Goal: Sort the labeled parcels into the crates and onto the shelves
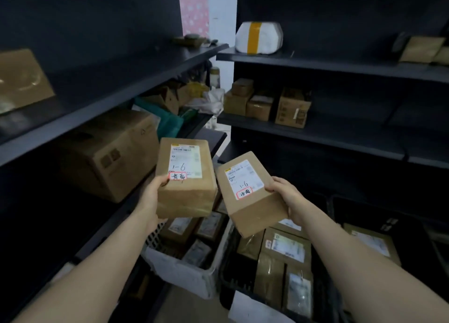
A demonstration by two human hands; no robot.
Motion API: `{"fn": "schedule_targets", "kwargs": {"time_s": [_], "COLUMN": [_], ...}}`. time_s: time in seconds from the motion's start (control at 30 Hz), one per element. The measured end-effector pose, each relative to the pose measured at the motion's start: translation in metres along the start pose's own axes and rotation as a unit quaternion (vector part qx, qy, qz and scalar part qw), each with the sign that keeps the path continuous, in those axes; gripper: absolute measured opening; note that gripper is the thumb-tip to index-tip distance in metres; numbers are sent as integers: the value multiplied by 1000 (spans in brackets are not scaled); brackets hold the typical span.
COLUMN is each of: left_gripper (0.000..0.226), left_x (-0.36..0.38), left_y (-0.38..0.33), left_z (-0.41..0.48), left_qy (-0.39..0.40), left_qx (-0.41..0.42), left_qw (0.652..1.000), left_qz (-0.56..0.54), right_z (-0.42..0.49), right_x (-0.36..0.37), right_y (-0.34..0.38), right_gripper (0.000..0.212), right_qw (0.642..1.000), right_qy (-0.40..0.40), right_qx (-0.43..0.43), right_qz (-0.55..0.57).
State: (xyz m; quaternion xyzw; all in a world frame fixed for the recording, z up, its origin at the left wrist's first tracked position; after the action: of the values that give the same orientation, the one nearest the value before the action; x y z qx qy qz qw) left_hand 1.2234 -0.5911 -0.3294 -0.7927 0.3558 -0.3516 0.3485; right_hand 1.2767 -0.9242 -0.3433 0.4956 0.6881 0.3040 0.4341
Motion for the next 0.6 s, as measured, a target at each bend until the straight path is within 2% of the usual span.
{"fn": "schedule_targets", "kwargs": {"time_s": [0.17, 0.4, 0.53, 0.6], "left_gripper": [45, 22, 22, 30], "left_x": [-1, 15, 23, 24], "left_y": [6, -10, -11, -3], "left_z": [54, 168, 229, 254], "left_qy": [-26, -26, -7, 9], "left_qx": [-20, -60, -75, -85], "left_qw": [999, 998, 997, 996], "left_qz": [-7, -16, -1, 4], "right_z": [60, 149, 191, 207], "right_x": [36, 111, 151, 170], "right_y": [-20, -29, -45, -57], "right_gripper": [60, 84, 70, 72], "right_qw": [999, 996, 992, 991], "right_qy": [12, 19, 13, 13], "right_qx": [43, 86, 114, 123], "right_qz": [10, 14, 48, 51]}}
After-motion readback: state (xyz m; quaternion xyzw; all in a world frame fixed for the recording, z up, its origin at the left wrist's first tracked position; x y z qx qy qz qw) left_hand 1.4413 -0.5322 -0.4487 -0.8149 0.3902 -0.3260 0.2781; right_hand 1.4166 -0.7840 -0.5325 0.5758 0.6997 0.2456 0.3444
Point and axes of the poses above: each hand's wrist, its own z-axis towards the middle knuckle, its own x-axis out of the palm, y = z × x, the point moved 10 cm from there along z, towards the middle knuckle, and after that the axes turned 12 degrees about -z, right-handed, at the moved point
